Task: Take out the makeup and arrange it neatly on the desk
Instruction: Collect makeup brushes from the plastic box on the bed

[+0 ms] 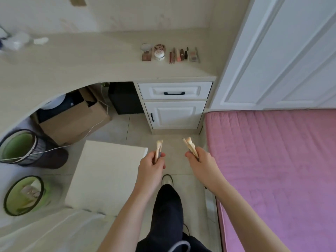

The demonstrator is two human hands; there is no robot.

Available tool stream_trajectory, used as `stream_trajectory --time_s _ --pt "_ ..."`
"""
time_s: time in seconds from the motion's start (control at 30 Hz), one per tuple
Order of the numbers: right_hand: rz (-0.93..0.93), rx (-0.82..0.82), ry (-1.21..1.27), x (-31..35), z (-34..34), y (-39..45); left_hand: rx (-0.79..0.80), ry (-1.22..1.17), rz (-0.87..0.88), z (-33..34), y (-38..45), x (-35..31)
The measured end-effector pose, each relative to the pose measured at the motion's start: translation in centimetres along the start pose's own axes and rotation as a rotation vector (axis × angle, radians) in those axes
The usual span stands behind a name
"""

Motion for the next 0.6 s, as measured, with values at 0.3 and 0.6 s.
stream_trajectory --time_s 0.3,0.6 --pt "-0.016 -0.043 0.025 6.9 -1.3 12.6 0.107 0.001 0.030 0.1 13.3 -7.4" --pt "0.007 -0.098 0.033 12.1 -2.9 22.4 0.103 0.035 0.087 0.8 23.7 -14.0"
Point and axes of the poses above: each hand's wrist, its own y-axis towards the middle knuckle, its own z-axis out of the palm, x = y × z, the point moved 1 cm from there along y, towards the middle knuckle, and after that the axes turned 5 degrees about y, right-handed, at the moved point
